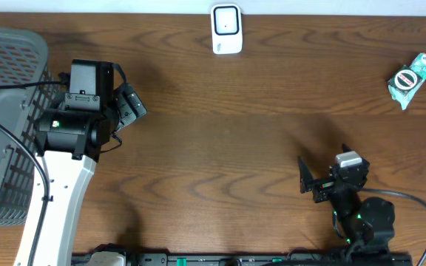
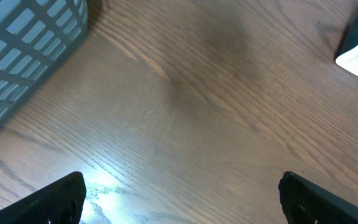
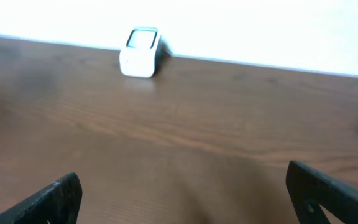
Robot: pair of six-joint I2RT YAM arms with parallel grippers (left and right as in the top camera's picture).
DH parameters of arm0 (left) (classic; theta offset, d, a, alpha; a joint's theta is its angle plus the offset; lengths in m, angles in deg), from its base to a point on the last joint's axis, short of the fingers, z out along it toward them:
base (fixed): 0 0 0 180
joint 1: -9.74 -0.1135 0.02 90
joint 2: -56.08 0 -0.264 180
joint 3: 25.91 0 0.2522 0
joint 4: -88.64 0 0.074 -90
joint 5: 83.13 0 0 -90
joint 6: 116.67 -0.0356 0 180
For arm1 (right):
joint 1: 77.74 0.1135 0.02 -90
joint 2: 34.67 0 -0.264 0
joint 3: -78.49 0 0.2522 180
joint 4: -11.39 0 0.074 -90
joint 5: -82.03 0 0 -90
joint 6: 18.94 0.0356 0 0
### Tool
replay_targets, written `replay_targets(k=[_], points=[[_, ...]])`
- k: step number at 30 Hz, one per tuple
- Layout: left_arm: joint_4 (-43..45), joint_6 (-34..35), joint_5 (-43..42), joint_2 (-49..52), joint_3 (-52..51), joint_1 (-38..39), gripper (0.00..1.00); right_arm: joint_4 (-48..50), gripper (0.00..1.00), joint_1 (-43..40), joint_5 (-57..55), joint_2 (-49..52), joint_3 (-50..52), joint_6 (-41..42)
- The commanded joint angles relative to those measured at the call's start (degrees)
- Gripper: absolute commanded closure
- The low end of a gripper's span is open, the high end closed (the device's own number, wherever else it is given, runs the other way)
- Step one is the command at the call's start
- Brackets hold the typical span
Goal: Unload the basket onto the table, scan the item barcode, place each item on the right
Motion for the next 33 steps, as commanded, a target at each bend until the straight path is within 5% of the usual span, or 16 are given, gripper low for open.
replay_targets(k=[1, 9, 33], points=[[-0.2, -0.6, 0.3, -0.1, 0.8, -0.2, 0.02, 2.7, 0.01, -1.2, 0.3, -4.1, 4.6, -0.1], [-0.2, -0.6, 0.3, -0.1, 0.8, -0.2, 0.02, 6.7, 0.01, -2.2, -5.3, -8.1, 9.8, 8.0], [-0.2, -0.6, 0.3, -0.1, 0.8, -0.2, 0.02, 7.6, 0.01, -2.1, -9.4, -10.3, 10.3, 2.4]])
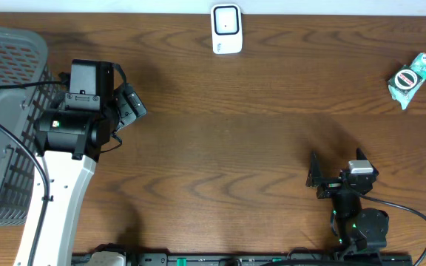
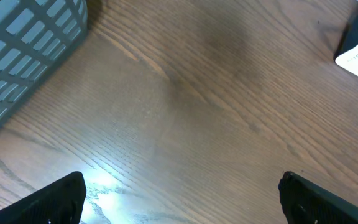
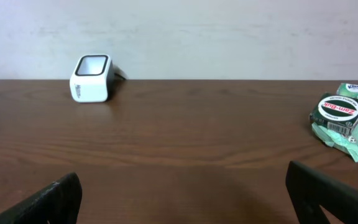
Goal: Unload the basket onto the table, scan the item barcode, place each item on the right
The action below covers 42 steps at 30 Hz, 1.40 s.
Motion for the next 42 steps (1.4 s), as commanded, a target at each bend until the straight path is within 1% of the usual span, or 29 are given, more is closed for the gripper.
replay_targets(k=[1, 22, 23, 26, 28, 30, 32, 33, 37, 38, 40, 42], points=[[-0.2, -0.6, 0.3, -0.1, 0.8, -0.2, 0.02, 0.0, 0.01, -0.2, -0.2, -0.6, 0.3, -0.8], [-0.2, -0.6, 0.3, -0.1, 0.8, -0.2, 0.02, 0.0, 0.01, -0.2, -0.2, -0.6, 0.3, -0.8], [-0.4, -0.8, 0.4, -0.1, 0.8, -0.2, 0.02, 0.0, 0.01, -0.2, -0.2, -0.6, 0.3, -0.8], [-1.7, -4.5, 1.4, -0.2, 0.8, -0.3, 0.02, 0.0, 0.01, -0.2, -0.2, -0.6, 0.3, -0.8], [-3.3, -4.5, 0.0, -0.4, 0.6, -0.3, 0.02, 0.0, 0.01, -0.2, -0.2, -0.6, 0.3, -0.8], [-3.0, -6.1, -1.7, -1.4, -0.9, -0.2, 0.02, 0.0, 0.01, -0.2, -0.2, -0.6, 0.3, -0.8], [-0.1, -9.4, -3.4, -3.4, -4.6, -0.2, 0.02, 0.0, 0.01, -0.2, -0.2, -0.6, 0.3, -0.8], [2.6, -12.0, -4.8, -4.7, -7.2, -0.2, 0.02, 0.1, 0.01, -0.2, -0.2, -0.6, 0.3, -0.8], [19.4, -24.0, -12.3, -12.7, -22.7, -0.2, 0.02, 0.0, 0.01, -0.2, -0.2, -0.6, 0.3, -0.8], [23.5, -25.5, -14.0, -15.2, -26.7, -0.3, 0.02, 0.0, 0.01, -0.2, -0.2, -0.6, 0.3, -0.8], [27.3, -25.3, -15.0, -19.2, -31.8, -0.2, 0.02, 0.0, 0.01, -0.2, -0.2, -0.6, 0.3, -0.8], [27.3, -25.2, -14.9, -24.4, -36.2, -0.2, 0.02, 0.0, 0.01, -0.2, -0.2, -0.6, 0.3, -0.8]])
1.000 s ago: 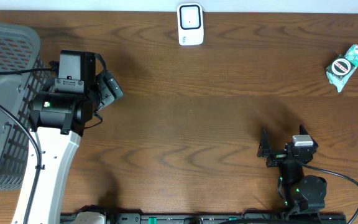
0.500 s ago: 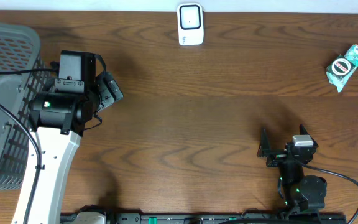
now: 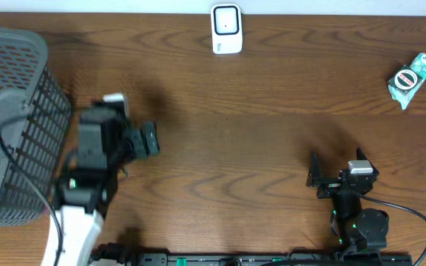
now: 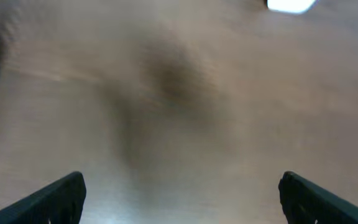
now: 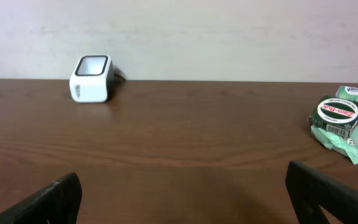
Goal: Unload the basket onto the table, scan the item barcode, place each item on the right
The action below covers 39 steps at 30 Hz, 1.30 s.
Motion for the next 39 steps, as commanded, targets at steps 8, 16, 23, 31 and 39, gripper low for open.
replay_targets(k=[8, 16, 23, 31, 39], points=[[6.4, -12.7, -1.6, -31.1, -20.3, -0.2, 0.02, 0.0, 0.01, -0.2, -0.2, -0.4, 0.3, -0.4], [25.2, -13.8, -1.6, -46.6, -35.9, -0.3, 0.02, 0.0, 0.01, -0.2, -0.2, -0.4, 0.3, -0.4], [33.4, -13.8, -1.6, -54.6, -43.2, -1.0, 0.02, 0.0, 0.01, -0.2, -0.2, -0.4, 0.3, -0.4], [34.4, -13.1, -1.5, -56.0, -46.2, -2.5, 0.02, 0.0, 0.01, -0.2, -0.2, -0.4, 0.3, -0.4], [26.0, -5.4, 3.4, -56.0, -46.2, -2.6, 0.02, 0.0, 0.01, -0.2, -0.2, -0.4, 0.3, -0.4]])
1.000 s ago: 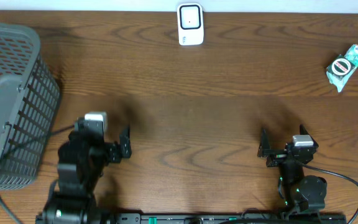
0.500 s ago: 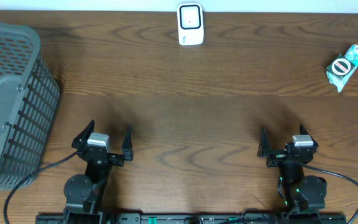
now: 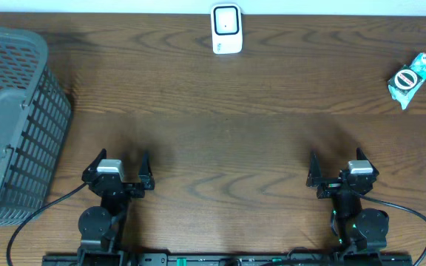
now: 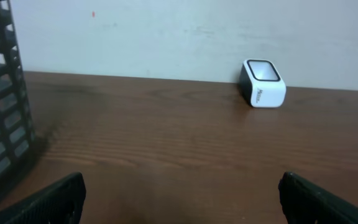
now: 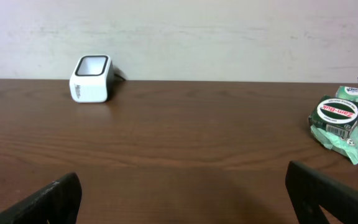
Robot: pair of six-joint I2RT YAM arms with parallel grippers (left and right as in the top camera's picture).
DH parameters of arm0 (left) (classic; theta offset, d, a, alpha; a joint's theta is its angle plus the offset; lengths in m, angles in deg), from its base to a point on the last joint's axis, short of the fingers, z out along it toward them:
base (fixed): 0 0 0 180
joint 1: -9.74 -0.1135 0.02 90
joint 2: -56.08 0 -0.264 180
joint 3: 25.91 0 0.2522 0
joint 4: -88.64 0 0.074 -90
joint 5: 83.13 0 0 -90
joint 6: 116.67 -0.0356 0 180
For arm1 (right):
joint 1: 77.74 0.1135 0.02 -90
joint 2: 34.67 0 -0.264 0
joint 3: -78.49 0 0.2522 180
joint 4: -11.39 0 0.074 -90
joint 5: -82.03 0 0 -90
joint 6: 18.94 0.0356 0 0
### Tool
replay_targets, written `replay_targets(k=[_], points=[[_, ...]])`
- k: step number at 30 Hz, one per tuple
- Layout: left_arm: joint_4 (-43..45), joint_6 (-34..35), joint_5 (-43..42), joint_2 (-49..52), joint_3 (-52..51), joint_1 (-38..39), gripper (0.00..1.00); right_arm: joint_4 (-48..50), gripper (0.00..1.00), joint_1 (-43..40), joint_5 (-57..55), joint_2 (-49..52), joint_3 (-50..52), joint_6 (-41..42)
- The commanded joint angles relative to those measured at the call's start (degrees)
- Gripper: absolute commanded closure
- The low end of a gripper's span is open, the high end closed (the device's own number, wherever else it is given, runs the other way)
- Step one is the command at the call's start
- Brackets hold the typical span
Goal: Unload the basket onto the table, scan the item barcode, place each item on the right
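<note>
A white barcode scanner (image 3: 226, 29) stands at the table's far edge, also seen as the scanner (image 4: 263, 92) and the scanner (image 5: 92, 78). A green packet with a round label (image 3: 407, 80), the packet (image 5: 337, 118), lies at the far right. My left gripper (image 3: 117, 167) rests folded at the near left, open and empty, facing the wall; left gripper (image 4: 179, 202). My right gripper (image 3: 334, 167) rests folded at the near right, open and empty; right gripper (image 5: 182, 202).
A grey mesh basket (image 3: 9, 118) fills the left side, its wall close to the left arm. More packets lie at the far right edge. A pale wall rises behind the table.
My left arm has drawn back from beside the basket to its folded rest at the near left, its camera now level toward the wall. The right arm has not moved.
At first my left arm reached out beside the basket, open and looking down, while the right arm was folding back. Then the right arm sat at rest. The left arm then pulled back blurred, and now both rest folded, open and empty.
</note>
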Motion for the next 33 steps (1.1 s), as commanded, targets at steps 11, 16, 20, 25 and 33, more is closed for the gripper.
replay_targets(k=[11, 16, 20, 25, 33], points=[[-2.6, -5.1, -1.2, -0.6, -0.7, -0.3, 0.02, 0.0, 0.01, -0.2, -0.2, -0.3, 0.3, -0.4], [-2.6, -7.0, -1.2, -0.5, -0.7, -0.3, 0.02, 0.0, 0.01, -0.2, -0.2, -0.3, 0.3, -0.4], [-2.6, -7.0, -1.0, -0.5, -0.7, -0.3, 0.02, 0.0, 0.01, -0.2, -0.2, -0.3, 0.3, -0.4], [-2.6, -7.0, -1.0, -0.5, -0.7, -0.3, 0.02, 0.0, 0.01, -0.2, -0.2, -0.3, 0.3, -0.4], [-2.4, -6.8, -1.0, -0.5, -0.7, -0.3, 0.02, 0.0, 0.01, -0.2, -0.2, -0.3, 0.3, -0.4]])
